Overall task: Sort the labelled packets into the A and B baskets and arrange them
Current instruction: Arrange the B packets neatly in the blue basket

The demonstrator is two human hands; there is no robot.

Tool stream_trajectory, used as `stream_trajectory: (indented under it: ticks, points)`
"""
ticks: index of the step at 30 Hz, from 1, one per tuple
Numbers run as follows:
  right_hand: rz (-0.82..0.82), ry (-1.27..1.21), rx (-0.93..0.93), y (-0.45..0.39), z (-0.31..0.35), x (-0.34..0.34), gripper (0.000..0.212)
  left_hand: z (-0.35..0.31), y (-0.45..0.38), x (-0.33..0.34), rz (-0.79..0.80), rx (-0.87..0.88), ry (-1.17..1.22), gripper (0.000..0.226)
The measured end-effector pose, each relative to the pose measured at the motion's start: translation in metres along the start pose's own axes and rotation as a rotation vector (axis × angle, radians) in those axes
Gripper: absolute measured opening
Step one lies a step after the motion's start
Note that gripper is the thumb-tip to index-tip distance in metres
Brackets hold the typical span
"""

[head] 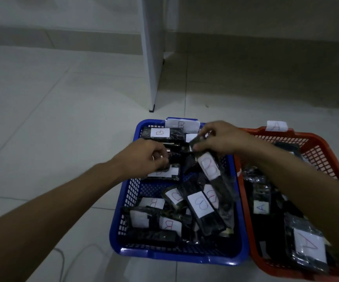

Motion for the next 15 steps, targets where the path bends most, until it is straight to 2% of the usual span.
stream_trajectory:
  ticks: [4,7,9,12,13,15]
  points:
    - [-0.177,-0.336,0.04,-0.006,0.017,-0.013,0.024,0.016,0.01,-0.029,-0.169,-0.134,0.102,0.013]
    - [-0.212,-0.579,0.149,-0.006,0.014,0.0,0.025,0.028,0.017,-0.039,-0.218,-0.194,0.148,0.013]
    - [-0.179,-0.686,0.207,-0.002,0.01,0.016,0.02,0.033,0.022,-0.039,-0.226,-0.203,0.154,0.013]
    - [-0.041,-0.665,0.239,0.004,0.003,0.046,0.013,0.035,0.026,-0.035,-0.165,-0.144,0.075,0.024]
    - [0.002,-0.598,0.232,0.006,0.0,0.055,0.011,0.034,0.027,-0.032,-0.122,-0.105,0.04,0.033]
    - [0.054,-0.311,0.128,0.007,-0.005,0.066,0.008,0.029,0.028,-0.023,-0.039,-0.014,-0.034,0.049]
Point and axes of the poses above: each hand's wrist, its own y-axis away from the middle knuckle, its own x-axis out of the palm, z = x × y, the point moved 5 cm from there along -y, towards the middle knuckle, and after that the axes turned 10 degrees about -z, right-handed, at the moved point
